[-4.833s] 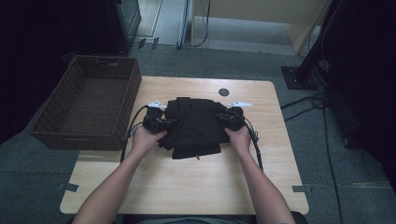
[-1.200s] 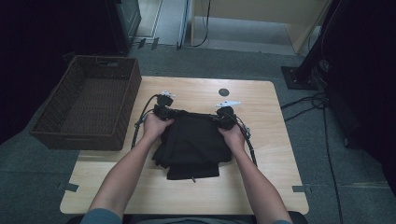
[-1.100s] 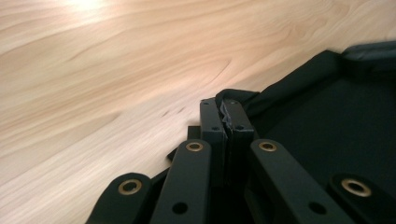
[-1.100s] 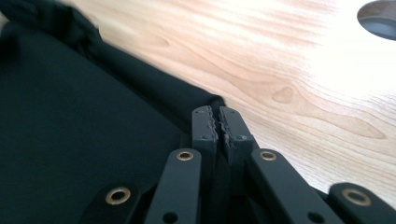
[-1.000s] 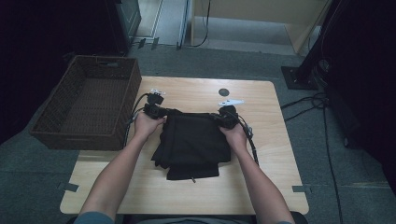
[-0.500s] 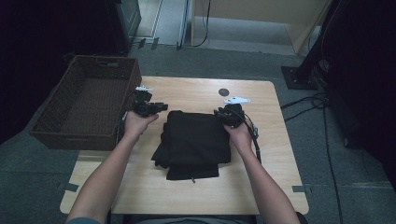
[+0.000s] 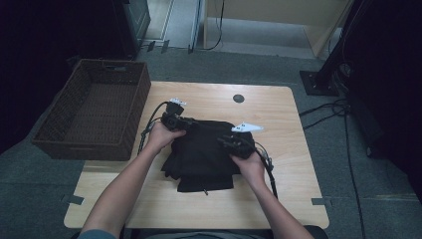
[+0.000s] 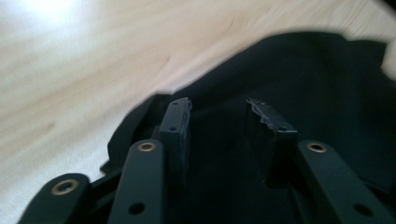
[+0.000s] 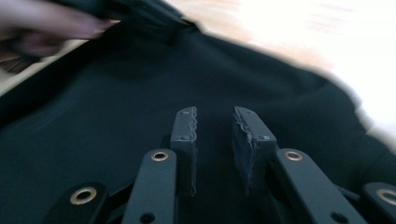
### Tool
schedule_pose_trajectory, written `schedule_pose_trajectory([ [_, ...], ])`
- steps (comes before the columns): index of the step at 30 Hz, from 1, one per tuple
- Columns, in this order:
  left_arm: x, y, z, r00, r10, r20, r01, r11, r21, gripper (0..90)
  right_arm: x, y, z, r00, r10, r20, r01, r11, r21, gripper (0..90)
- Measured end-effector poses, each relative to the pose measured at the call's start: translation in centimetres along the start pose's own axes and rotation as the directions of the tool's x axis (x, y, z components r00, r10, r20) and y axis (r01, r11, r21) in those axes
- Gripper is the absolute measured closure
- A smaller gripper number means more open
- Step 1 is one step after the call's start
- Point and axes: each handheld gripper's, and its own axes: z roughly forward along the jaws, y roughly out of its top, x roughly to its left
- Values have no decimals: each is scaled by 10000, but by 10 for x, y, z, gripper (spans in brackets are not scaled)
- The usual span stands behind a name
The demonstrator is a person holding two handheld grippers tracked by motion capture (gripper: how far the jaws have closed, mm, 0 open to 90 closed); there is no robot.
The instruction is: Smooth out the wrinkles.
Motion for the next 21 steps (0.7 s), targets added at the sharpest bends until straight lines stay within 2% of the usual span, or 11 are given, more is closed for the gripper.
schedule_pose_trajectory([
  [1,2,-4,2,9997,74,-235,-71,9999,110,555,9,-6,-2,9999,30,-158,-30,10000,-2,689],
  [3,6,-9,5,9996,-71,-265,74,9999,130,514,27,-19,-4,9988,-109,-475,112,9999,61,653],
  [5,12,-15,4,9996,-170,-230,174,9997,164,499,41,-31,-1,9970,-609,-486,618,9979,175,637],
  [7,16,-18,0,9990,-263,-365,268,9996,117,506,46,-40,2,9917,-1275,-187,1279,9916,188,641],
  [10,21,-25,-7,9989,-198,-420,206,9996,191,509,41,-42,4,9868,-1614,130,1609,9864,332,657],
  [13,23,-29,-11,9987,-122,-492,131,9998,180,514,28,-42,7,9905,-1364,194,1358,9902,318,662],
  [16,26,-31,-11,9976,-369,-588,368,9993,-29,517,21,-40,10,9872,-1536,430,1528,9880,211,671],
  [19,26,-29,-8,9953,-504,-829,484,9985,-265,514,12,-35,15,9870,-1491,605,1483,9888,172,672],
  [21,27,-27,-7,9928,-670,-995,634,9972,-388,502,4,-30,21,9822,-1692,819,1695,9855,23,668],
])
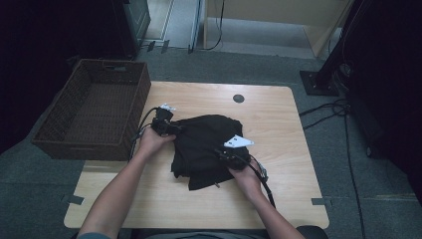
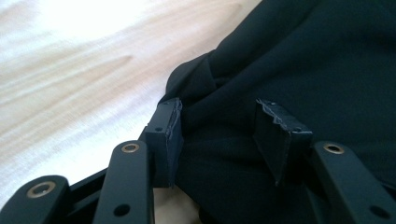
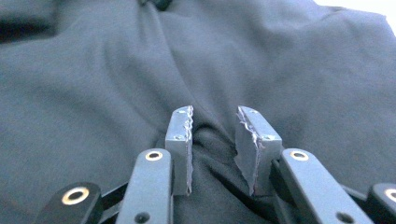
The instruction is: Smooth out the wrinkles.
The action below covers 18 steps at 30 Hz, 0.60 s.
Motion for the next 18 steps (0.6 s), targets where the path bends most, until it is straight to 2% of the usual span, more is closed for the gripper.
schedule_pose_trajectory([
  [1,1,2,0,9998,-214,1,214,9997,-134,496,-4,1,3,9999,-77,127,78,9999,-80,665],
  [3,2,5,-3,9983,-557,152,562,9979,-308,485,-13,6,7,9999,108,61,-107,9999,-118,655],
  [5,1,11,-9,9991,-379,179,387,9980,-503,478,-17,12,5,9993,359,-68,-359,9994,-12,646],
  [7,0,18,-15,9996,-246,159,257,9971,-723,460,-16,18,-3,9992,395,-106,-396,9991,-139,644],
  [9,2,25,-17,9993,-331,182,348,9944,-993,441,-11,22,-12,9983,532,-221,-540,9979,-370,635],
  [11,6,31,-14,9980,-483,416,517,9951,-847,419,-3,24,-18,9975,581,-401,-597,9974,-405,611],
  [14,7,37,-4,9985,-298,459,330,9971,-692,396,12,20,-24,9965,533,-649,-562,9975,-430,584],
  [18,7,34,16,9973,-419,604,432,9988,-208,383,28,7,-21,9965,428,-720,-445,9988,-219,558],
])
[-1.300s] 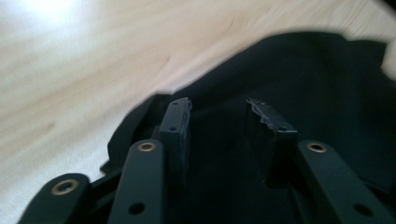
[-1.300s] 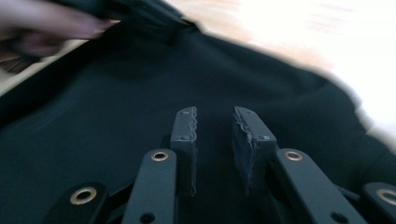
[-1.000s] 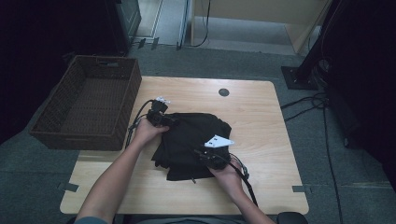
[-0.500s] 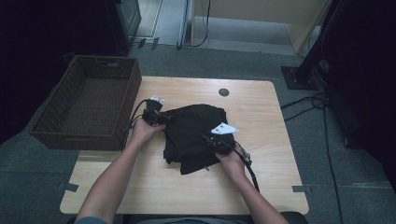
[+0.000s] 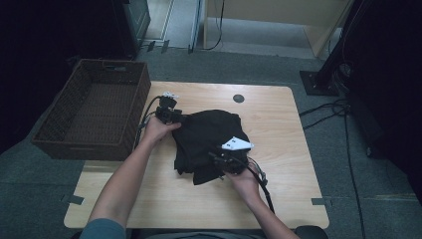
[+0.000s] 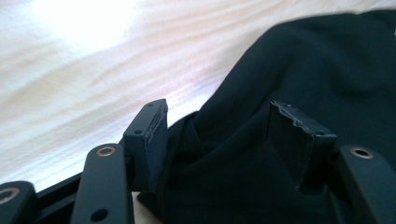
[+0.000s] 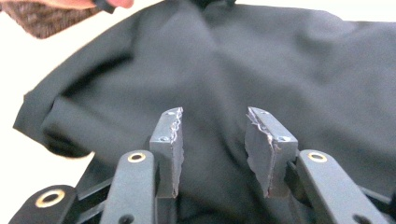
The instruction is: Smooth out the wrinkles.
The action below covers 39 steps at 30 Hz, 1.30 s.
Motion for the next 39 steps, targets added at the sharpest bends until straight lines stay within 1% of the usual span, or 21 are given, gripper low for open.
schedule_pose_trajectory([
  [1,1,-2,5,9996,-111,251,108,9999,101,383,2,-4,2,10000,-27,34,27,9999,98,551],
  [2,1,-3,7,9996,-42,285,39,9999,118,382,3,-8,4,10000,-10,58,9,9999,161,550],
  [5,1,-3,9,9994,276,206,-276,9996,-27,370,2,-13,7,9999,93,132,-94,9999,93,551],
  [8,2,-4,13,9990,435,47,-435,9991,-10,307,3,-14,9,9998,149,161,-151,9998,134,552],
  [12,-2,-5,17,9970,555,543,-551,9984,-88,313,3,-16,10,9997,190,150,-193,9996,205,552],
  [15,-13,-7,17,9883,1228,907,-1259,9916,293,328,3,-17,11,9997,92,215,-97,9997,213,553],
  [16,-18,-7,17,9839,1608,778,-1645,9854,440,346,4,-18,12,9997,68,234,-73,9998,199,554],
  [17,-21,-8,16,9769,2012,721,-2058,9766,623,382,4,-18,12,9997,103,242,-107,9998,195,555],
  [18,-24,-10,16,9719,2201,833,-2254,9724,602,465,5,-19,13,9995,116,300,-120,9998,148,555],
  [19,-26,-11,15,9687,2381,702,-2430,9674,717,536,6,-20,13,9994,82,336,-88,9998,154,556],
  [20,-27,-10,14,9686,2379,715,-2434,9664,822,632,7,-20,14,9992,42,394,-46,9999,98,558],
  [21,-27,-10,14,9708,2227,891,-2304,9691,882,700,7,-20,15,9990,16,438,-20,10000,82,560],
  [22,-27,-9,12,9713,2207,884,-2290,9684,983,744,8,-21,15,9988,-39,496,35,10000,71,565],
  [24,-27,-3,9,9760,2080,650,-2146,9690,1221,783,8,-21,18,9980,-131,613,129,9999,39,573],
  [26,-26,7,-2,9817,1851,449,-1883,9788,810,796,7,-18,22,9977,-57,677,60,10000,-52,574],
  [27,-28,13,-8,9815,1870,405,-1890,9806,519,798,6,-16,25,9975,-9,706,15,10000,-77,575],
  [30,-39,30,-30,9677,2490,404,-2480,9683,-282,799,5,-8,36,9966,67,825,-66,10000,-11,579],
  [33,-54,38,-47,9529,2972,598,-2911,9521,-938,798,0,1,48,9956,87,937,-85,10000,-29,592],
  [34,-59,37,-50,9459,3180,645,-3109,9451,-1006,798,-1,4,52,9952,190,959,-185,9998,-55,597],
  [36,-69,34,-54,9279,3668,666,-3585,9270,-1107,798,-5,10,59,9941,380,1019,-373,9993,-90,608],
  [39,-78,23,-57,9198,3794,1006,-3644,9206,-1401,797,-9,16,69,9924,471,1140,-452,9988,-188,616],
])
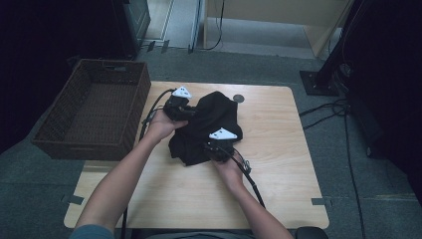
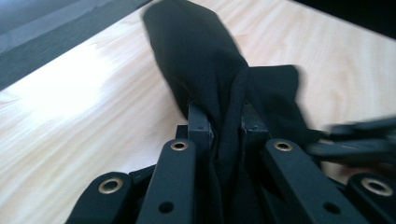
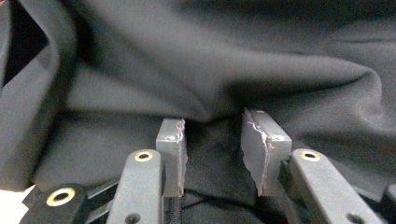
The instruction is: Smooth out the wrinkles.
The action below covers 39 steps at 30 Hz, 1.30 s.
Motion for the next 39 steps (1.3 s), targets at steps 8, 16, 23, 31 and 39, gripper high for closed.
schedule_pose_trajectory([
  [8,-17,-39,11,9955,-791,518,790,9969,41,783,-8,8,16,9970,769,-38,-770,9963,-392,654],
  [16,-18,-64,28,9922,-1248,-61,1249,9921,83,778,-16,9,9,9941,928,-569,-928,9957,36,662],
  [23,-21,-62,35,9934,-1082,-390,1090,9939,195,772,-31,32,-42,9942,729,-794,-789,9940,-752,757],
  [31,-23,-59,35,9947,-939,-410,953,9949,336,756,-13,87,-22,9978,-325,-583,281,9968,-752,742],
  [39,-27,-76,6,9955,-873,-378,883,9957,283,596,-39,49,4,9993,151,-333,-134,9987,488,785],
])
